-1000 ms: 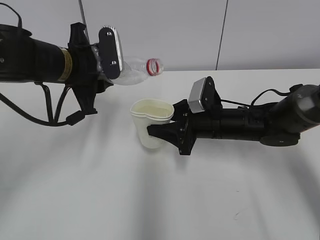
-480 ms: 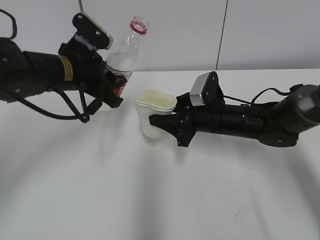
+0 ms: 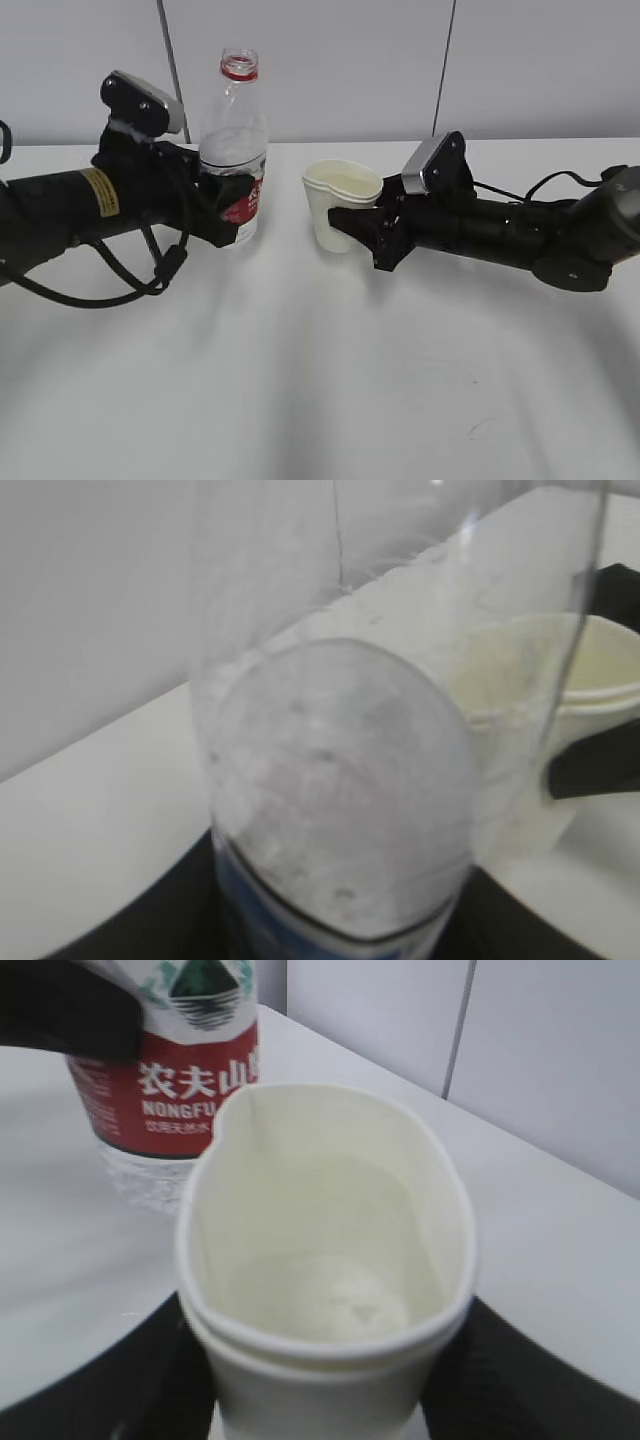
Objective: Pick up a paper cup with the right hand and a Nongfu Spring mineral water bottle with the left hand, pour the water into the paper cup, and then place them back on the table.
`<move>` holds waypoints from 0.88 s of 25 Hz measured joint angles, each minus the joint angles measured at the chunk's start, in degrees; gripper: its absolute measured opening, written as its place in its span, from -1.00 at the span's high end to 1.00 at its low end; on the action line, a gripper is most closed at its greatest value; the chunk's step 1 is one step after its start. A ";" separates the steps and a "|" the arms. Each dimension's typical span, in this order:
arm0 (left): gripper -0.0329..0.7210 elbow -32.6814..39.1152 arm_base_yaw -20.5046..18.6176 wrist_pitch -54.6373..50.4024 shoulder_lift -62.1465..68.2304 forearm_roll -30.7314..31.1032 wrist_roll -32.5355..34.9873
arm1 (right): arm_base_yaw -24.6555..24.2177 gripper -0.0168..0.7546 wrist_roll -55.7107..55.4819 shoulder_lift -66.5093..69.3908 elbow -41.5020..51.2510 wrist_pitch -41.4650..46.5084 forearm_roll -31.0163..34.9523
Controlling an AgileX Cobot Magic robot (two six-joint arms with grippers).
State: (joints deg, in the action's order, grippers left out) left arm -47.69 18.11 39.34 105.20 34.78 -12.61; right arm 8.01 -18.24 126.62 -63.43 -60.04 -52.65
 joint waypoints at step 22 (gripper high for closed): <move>0.11 3.08 -1.00 20.49 10.73 -3.84 2.68 | 0.00 -0.10 10.81 0.69 5.56 3.09 23.74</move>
State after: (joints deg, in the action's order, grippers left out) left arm -44.61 17.11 59.82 115.93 30.94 -9.93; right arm 8.01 -7.44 127.31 -57.87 -56.95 -28.91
